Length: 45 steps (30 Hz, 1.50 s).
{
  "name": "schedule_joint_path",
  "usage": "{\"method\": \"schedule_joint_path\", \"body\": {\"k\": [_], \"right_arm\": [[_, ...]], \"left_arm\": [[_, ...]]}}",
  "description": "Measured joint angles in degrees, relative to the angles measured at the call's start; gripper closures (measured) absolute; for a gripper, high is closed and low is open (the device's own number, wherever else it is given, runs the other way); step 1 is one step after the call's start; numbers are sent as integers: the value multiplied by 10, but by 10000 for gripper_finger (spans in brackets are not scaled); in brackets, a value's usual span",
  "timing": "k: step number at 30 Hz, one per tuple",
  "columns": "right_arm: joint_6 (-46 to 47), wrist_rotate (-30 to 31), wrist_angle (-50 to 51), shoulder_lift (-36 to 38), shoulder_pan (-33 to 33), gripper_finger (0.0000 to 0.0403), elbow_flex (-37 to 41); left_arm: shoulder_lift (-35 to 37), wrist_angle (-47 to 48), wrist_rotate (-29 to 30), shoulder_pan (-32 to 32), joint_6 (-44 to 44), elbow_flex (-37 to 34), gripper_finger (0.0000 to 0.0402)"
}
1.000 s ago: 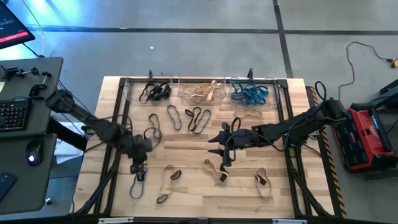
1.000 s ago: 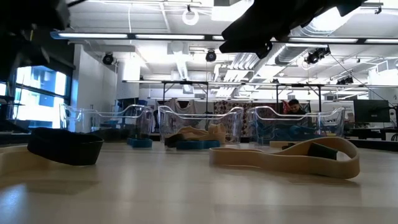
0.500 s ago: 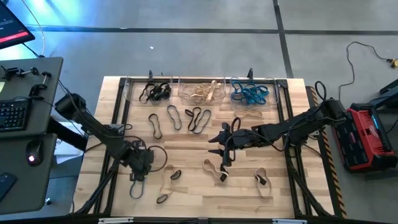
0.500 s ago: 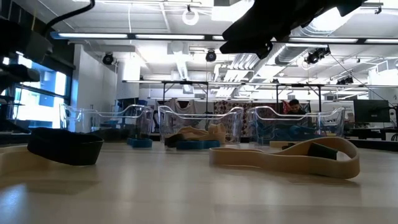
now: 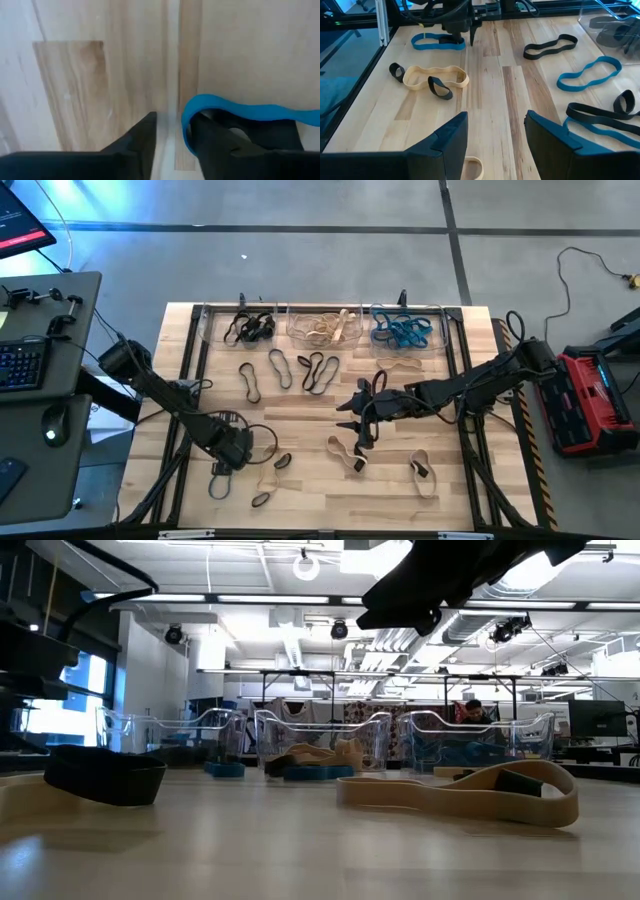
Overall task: Sort rubber bands into baskets
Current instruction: Put the blue rubber band into the right transparent bin
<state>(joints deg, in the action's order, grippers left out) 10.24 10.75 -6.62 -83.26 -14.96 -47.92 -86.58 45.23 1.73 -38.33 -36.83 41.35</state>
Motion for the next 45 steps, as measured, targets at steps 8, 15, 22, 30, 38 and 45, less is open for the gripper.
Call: {"method": "schedule_joint_path", "body": {"k": [8, 15, 22, 30, 38, 45], "right_arm": [[0, 0, 0, 0, -1, 217, 0], [2, 0, 0, 0, -1, 217, 0], [2, 0, 0, 0, -1, 217, 0], [2, -8, -1, 0, -2, 217, 0], [2, -8, -24, -6, -2, 217, 0], [0, -9, -106, -69, -2, 217, 0]], "left_arm": [[18, 0, 5, 1, 50, 2, 395], [46, 36, 5, 0, 50, 41, 399], [66, 59, 22, 9, 48, 94, 400], [94, 20, 92, 59, 46, 115, 401], [97, -95, 141, 154, 106, 115, 401], [97, -248, 163, 217, 212, 115, 401]]}}
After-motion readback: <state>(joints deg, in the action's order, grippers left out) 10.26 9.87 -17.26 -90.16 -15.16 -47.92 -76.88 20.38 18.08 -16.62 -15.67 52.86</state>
